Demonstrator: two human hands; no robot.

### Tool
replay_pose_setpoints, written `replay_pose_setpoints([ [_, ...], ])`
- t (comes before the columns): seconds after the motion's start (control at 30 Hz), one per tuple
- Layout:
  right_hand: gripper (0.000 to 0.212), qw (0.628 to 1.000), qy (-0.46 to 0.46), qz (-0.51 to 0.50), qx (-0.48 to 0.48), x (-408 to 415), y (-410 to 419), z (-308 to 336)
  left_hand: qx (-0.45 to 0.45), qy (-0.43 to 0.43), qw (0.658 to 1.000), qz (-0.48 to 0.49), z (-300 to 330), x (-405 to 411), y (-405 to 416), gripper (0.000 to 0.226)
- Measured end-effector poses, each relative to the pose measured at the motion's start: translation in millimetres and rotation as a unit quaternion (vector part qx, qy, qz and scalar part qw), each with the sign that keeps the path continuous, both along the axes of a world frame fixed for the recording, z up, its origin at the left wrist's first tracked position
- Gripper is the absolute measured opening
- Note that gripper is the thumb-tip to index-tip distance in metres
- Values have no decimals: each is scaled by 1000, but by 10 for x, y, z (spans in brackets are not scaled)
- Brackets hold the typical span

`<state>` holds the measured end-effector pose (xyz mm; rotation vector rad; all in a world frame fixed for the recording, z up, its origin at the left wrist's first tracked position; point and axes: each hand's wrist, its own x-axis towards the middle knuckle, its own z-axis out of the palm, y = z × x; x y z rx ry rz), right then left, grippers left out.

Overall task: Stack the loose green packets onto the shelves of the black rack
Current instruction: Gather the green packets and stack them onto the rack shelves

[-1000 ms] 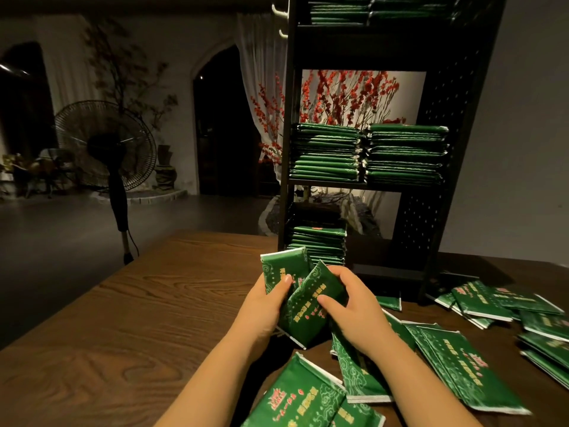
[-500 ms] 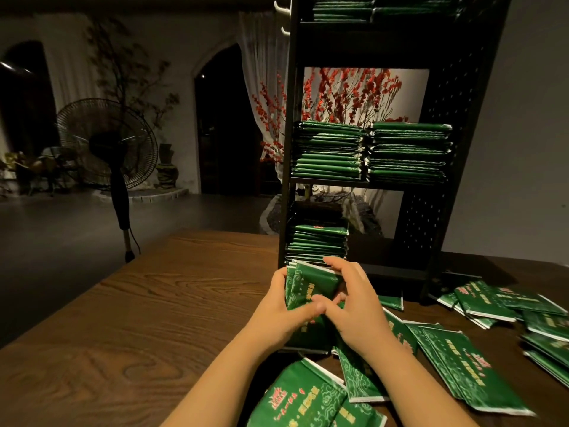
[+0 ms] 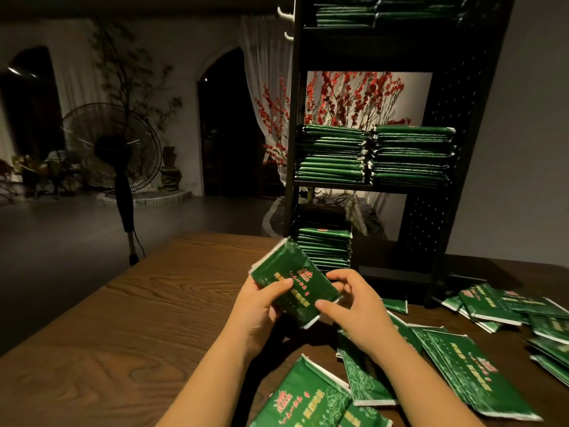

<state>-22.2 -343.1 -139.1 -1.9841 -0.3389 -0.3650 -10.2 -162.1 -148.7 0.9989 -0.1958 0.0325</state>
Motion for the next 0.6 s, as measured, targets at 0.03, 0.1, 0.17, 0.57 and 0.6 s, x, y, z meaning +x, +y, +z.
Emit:
replay_pose_setpoints([
  [0.03, 30, 1000, -6, -6, 8, 1, -22, 22, 6, 9, 1000, 18, 14, 18, 44, 53],
  [0.1, 24, 1000, -9, -17, -14, 2, -72, 54, 42, 30, 997, 54, 12, 51, 161, 48],
  [0.17, 22, 996, -20, -26, -80, -7, -104, 55, 143, 15, 987, 76, -35, 56, 293, 49],
  [0.57, 66, 941, 66, -42, -330, 3, -79, -27, 546, 18, 837, 41, -112, -40, 375, 42],
  [0.6, 63, 941, 62, -38, -332, 3, -80, -29, 544, 17, 838, 43, -102, -43, 360, 41],
])
